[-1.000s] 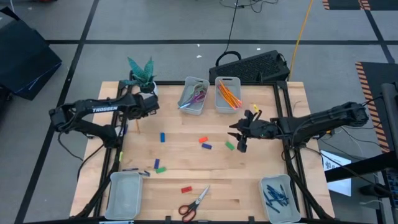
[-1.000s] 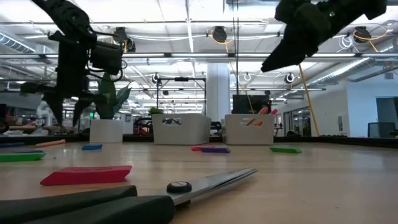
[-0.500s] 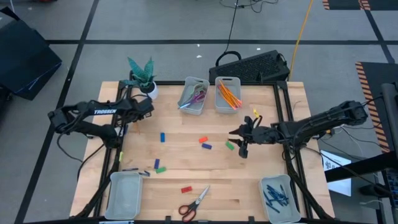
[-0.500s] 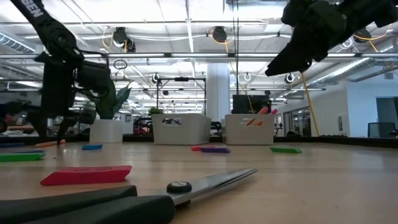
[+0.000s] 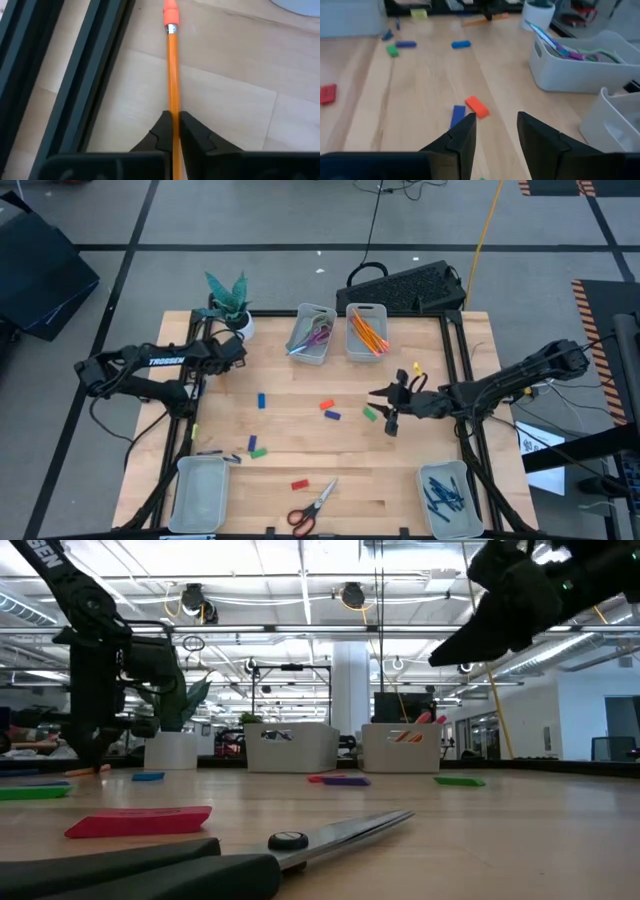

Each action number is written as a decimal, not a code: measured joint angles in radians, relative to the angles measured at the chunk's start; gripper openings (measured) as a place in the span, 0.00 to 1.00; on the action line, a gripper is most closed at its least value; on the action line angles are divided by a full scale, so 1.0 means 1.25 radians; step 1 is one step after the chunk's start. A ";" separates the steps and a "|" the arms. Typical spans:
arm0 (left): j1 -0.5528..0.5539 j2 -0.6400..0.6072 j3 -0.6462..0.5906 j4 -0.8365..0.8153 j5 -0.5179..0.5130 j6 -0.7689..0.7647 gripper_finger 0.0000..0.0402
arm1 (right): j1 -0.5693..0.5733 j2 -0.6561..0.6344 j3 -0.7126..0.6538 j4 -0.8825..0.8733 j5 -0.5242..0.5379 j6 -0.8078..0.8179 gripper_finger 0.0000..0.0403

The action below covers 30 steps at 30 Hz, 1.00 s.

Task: Sort crayons/erasers/pens/pencils in bins
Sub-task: Put the pencil into the top right bin

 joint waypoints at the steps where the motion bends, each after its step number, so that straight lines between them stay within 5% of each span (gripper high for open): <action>1: -0.009 -0.001 0.000 0.001 -0.005 0.006 0.04 | 0.000 0.000 -0.021 0.039 0.001 -0.010 0.33; 6: -0.109 -0.037 0.035 -0.009 0.008 0.037 0.03 | 0.008 0.012 -0.044 0.084 0.002 -0.032 0.36; 12: -0.361 -0.125 0.045 0.100 -0.076 0.060 0.03 | 0.023 0.098 -0.015 0.240 -0.001 -0.063 0.40; 15: -0.493 -0.135 0.046 0.275 -0.165 0.165 0.03 | 0.023 0.167 -0.016 0.353 -0.002 -0.083 0.40; 20: -0.620 -0.071 0.047 0.691 -0.247 0.542 0.02 | -0.020 0.328 0.001 0.566 0.002 -0.136 0.40; 25: -0.646 0.036 0.045 1.034 -0.109 0.883 0.03 | -0.055 0.467 0.092 0.755 0.001 -0.231 0.40; 30: -0.646 0.090 0.044 1.232 0.078 1.056 0.01 | -0.086 0.476 0.214 0.691 -0.059 -0.247 0.41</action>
